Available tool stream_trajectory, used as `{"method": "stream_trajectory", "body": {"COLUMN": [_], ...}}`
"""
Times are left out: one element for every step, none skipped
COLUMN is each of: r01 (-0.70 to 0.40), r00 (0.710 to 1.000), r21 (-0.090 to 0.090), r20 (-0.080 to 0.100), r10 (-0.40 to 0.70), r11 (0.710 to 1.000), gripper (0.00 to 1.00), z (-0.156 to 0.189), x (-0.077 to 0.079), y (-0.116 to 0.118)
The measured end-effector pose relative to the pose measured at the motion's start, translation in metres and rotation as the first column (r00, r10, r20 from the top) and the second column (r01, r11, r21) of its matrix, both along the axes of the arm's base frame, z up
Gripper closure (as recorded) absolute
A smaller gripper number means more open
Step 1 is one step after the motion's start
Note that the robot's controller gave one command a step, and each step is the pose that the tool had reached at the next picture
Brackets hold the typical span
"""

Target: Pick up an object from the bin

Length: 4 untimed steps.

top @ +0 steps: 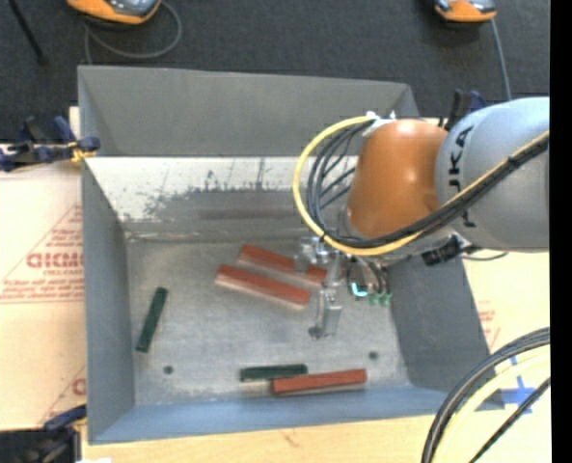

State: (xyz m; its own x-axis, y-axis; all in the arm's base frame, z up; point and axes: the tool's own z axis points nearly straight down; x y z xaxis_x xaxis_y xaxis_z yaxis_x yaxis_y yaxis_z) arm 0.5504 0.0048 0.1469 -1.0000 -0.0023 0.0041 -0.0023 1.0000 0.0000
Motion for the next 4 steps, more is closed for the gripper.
{"method": "stream_trajectory", "body": {"r01": [-0.012, -0.007, -0.188, -0.201], "r00": [1.0, 1.0, 0.982, 0.979], "r21": [0.004, 0.002, -0.003, -0.002], "r20": [0.012, 0.009, 0.012, 0.007], "r10": [0.012, 0.007, 0.188, 0.201], "r11": [1.0, 1.0, 0.982, 0.98], "gripper": [0.0, 1.0, 1.0, 1.0], "z": [-0.079, -0.076, -0.052, -0.038], "x": [0.082, 0.081, 0.094, 0.073], "y": [0.073, 0.069, 0.055, 0.026]}}
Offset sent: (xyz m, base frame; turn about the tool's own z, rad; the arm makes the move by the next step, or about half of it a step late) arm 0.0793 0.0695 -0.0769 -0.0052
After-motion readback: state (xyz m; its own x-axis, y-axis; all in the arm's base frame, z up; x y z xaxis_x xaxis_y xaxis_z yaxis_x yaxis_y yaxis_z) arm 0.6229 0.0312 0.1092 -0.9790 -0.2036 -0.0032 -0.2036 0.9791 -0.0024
